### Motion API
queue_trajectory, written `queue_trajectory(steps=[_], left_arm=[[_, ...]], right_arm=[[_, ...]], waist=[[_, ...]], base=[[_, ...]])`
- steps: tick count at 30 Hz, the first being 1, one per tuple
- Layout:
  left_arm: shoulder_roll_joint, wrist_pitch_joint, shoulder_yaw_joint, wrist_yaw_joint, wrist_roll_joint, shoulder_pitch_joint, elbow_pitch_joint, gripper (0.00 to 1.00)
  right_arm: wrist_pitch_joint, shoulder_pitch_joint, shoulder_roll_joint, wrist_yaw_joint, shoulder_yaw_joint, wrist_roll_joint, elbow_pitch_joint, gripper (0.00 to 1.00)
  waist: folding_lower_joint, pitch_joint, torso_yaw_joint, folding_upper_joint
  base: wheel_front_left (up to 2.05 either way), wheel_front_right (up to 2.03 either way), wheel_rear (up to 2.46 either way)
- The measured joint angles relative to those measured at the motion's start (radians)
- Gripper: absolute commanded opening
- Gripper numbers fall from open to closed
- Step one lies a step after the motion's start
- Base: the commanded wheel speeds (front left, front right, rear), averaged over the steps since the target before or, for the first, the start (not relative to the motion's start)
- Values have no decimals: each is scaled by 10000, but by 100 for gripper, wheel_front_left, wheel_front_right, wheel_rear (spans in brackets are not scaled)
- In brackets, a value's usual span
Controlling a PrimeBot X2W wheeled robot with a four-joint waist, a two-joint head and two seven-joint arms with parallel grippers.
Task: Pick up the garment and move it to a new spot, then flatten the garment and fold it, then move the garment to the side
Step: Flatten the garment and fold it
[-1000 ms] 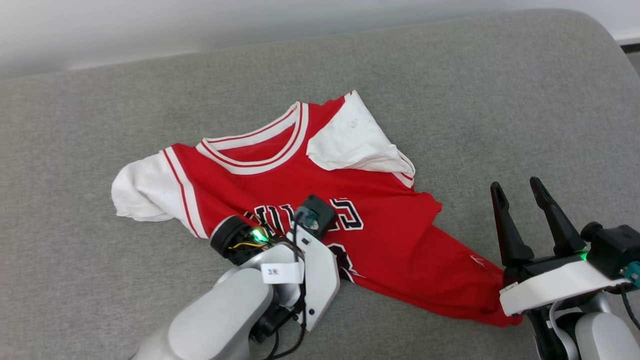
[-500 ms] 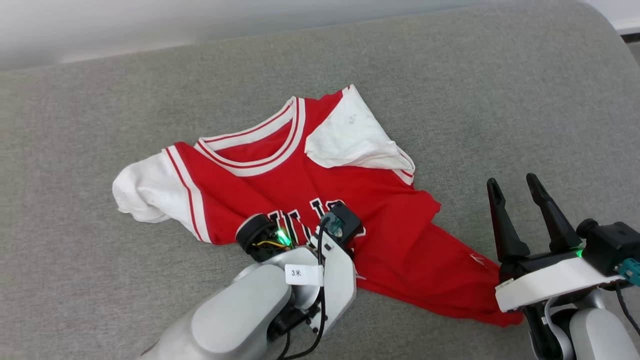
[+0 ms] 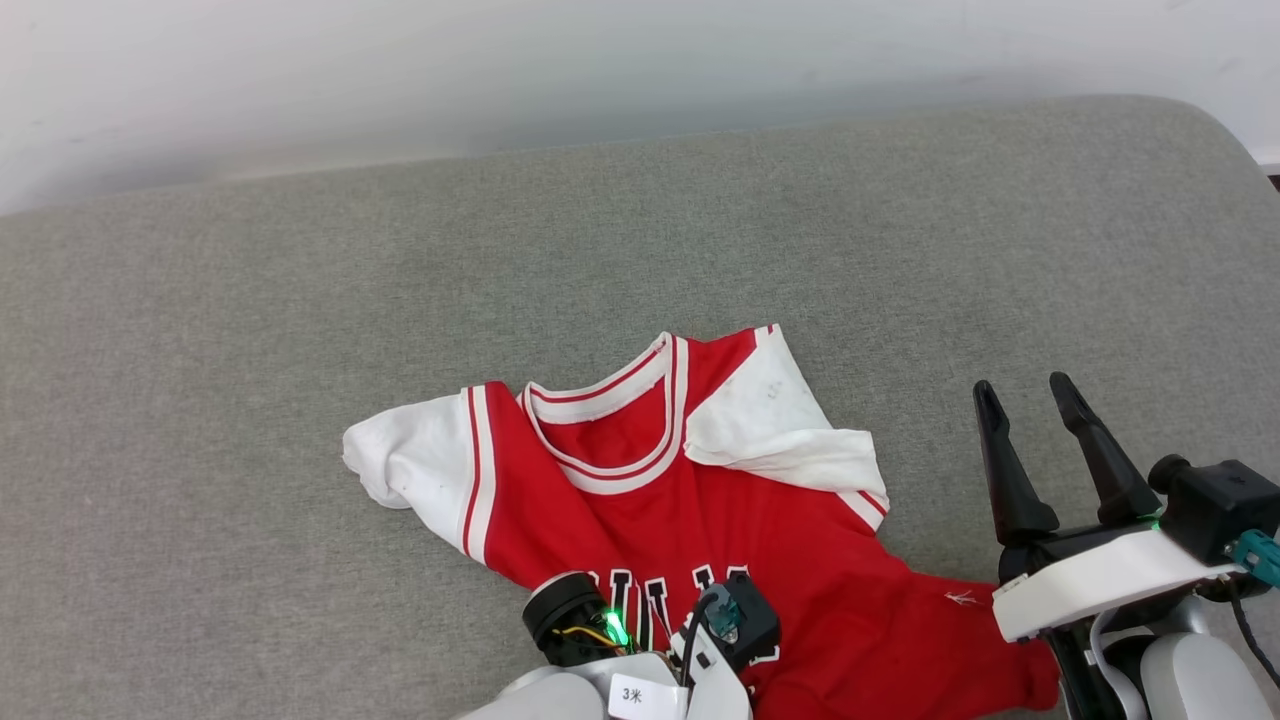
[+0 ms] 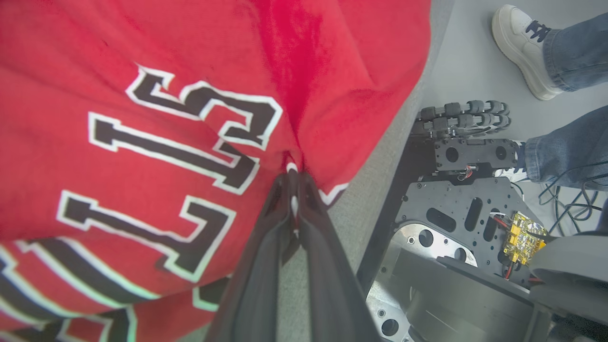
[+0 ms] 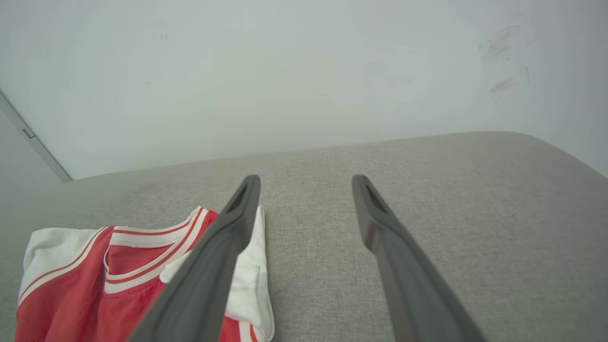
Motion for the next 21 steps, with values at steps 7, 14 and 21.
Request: queue_trajectory(steps=[7,14,21], left_arm=[[-161,-905,201,470,238,209,109,39],[-98,-3020,1691,1279,253,77,-13,100],[780,-5963,3730,2278,439,-6,134,100]], right_arm=[[128,17,-123,0,-77,31,-82,100],[282,217,-228,0,-226,50,-174,100],[476,264,-347,0,-176,79,-280,100]], waist=[[0,-132,151,0],[0,-395,482,0],[0,-607,924,0]], base=[[0,0,0],[0,0,0],[0,0,0]])
